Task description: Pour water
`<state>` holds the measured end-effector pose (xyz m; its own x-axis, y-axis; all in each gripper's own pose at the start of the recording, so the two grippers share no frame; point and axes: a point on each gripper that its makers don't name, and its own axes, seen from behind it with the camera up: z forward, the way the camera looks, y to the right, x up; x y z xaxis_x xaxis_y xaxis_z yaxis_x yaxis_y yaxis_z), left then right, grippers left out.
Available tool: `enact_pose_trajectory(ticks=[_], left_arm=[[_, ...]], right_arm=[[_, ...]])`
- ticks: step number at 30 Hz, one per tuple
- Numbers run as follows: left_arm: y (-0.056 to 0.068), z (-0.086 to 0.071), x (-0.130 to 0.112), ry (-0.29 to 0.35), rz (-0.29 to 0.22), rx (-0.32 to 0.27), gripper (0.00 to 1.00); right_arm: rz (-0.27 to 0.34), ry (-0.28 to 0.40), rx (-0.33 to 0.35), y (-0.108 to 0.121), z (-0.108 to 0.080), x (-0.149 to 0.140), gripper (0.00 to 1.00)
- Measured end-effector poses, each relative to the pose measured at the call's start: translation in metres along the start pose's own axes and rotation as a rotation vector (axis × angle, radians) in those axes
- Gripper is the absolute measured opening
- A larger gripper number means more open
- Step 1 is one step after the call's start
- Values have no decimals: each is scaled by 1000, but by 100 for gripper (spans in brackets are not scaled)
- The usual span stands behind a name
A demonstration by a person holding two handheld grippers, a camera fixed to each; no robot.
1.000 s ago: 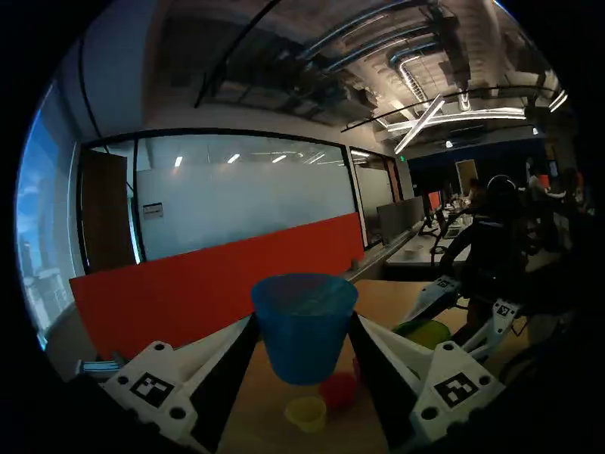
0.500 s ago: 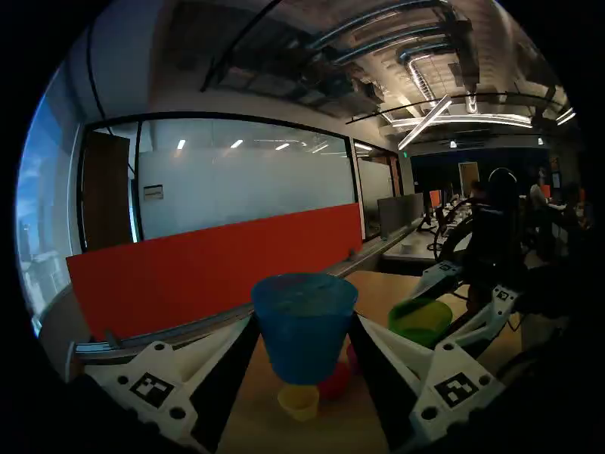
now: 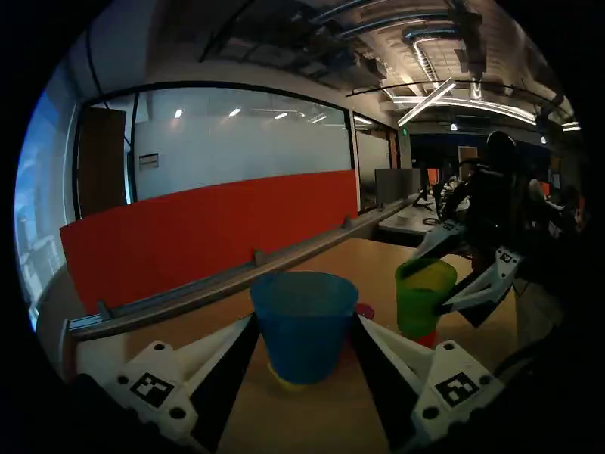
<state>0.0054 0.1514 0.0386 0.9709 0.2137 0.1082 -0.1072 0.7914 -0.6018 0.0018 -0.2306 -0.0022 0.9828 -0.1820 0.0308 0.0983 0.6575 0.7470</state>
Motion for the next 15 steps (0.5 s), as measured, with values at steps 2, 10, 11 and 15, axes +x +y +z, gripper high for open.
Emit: enact_pose_trajectory(ticks=[2,10,11,15], left_arm=[[2,2,-10,-26,1,-5,83],[5,6,-36,-90,20,-15,84],[5,7,-39,-99,20,-17,84],[7,8,-51,-132,28,-22,84]], right_arm=[[2,-19,1,1,0,-5,91],[5,-78,17,-1,1,-20,91],[5,-86,21,-1,1,-22,91],[4,-113,28,-2,3,-29,91]])
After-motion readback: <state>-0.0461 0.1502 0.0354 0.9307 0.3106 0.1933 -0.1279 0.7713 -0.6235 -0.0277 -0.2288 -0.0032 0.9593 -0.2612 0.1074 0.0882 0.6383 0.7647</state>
